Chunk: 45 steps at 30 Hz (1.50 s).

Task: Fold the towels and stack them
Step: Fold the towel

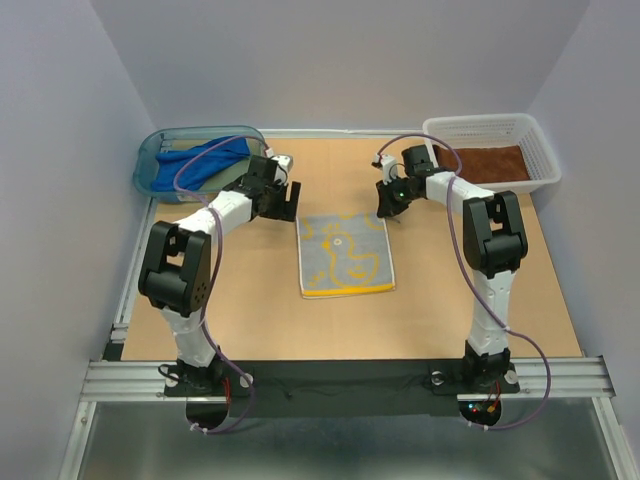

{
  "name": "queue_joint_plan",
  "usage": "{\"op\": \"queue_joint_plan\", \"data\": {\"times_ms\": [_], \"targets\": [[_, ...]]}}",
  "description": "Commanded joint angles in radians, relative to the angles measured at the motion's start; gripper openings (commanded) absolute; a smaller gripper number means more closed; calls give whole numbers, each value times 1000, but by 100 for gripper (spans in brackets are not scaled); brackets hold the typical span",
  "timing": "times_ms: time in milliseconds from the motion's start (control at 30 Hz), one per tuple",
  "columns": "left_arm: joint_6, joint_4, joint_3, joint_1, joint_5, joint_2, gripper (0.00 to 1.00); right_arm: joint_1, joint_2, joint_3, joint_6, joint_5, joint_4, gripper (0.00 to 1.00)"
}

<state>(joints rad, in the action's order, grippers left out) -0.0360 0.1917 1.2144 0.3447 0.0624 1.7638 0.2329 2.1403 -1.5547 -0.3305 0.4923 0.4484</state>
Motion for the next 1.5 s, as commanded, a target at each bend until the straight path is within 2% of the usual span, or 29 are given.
{"op": "queue_joint_plan", "data": {"times_ms": [0, 33, 167, 200, 367, 500, 567, 833, 867, 967, 1000, 1233, 1467], "targets": [[31, 6, 100, -3, 92, 55, 85, 6, 49, 45, -38, -44, 53, 8], [31, 8, 114, -3, 108, 69, 82, 6, 49, 47, -39, -46, 55, 5], [88, 18, 166, -3, 200, 132, 76, 8, 49, 51, -47, -63, 56, 4], [97, 22, 174, -3, 217, 143, 71, 8, 47, 51, -48, -64, 56, 4], [128, 43, 205, -4, 286, 207, 68, 9, 46, 53, -47, -66, 58, 4], [130, 45, 220, -3, 272, 244, 66, 14, 43, 61, -53, -78, 56, 4], [131, 45, 231, -4, 258, 269, 61, 14, 44, 65, -51, -83, 56, 3], [114, 47, 234, -9, 232, 358, 60, 26, 30, 97, -56, -107, 55, 2], [116, 55, 234, -10, 232, 362, 56, 26, 29, 100, -58, -110, 56, 2], [116, 69, 209, -9, 228, 358, 54, 26, 18, 113, -61, -121, 55, 1], [116, 71, 198, -9, 229, 352, 50, 26, 15, 114, -61, -126, 55, 1], [120, 100, 111, -9, 269, 300, 50, 28, 9, 117, -59, -139, 55, 0], [114, 112, 91, -7, 260, 281, 50, 26, 0, 117, -56, -143, 55, 1]]}}
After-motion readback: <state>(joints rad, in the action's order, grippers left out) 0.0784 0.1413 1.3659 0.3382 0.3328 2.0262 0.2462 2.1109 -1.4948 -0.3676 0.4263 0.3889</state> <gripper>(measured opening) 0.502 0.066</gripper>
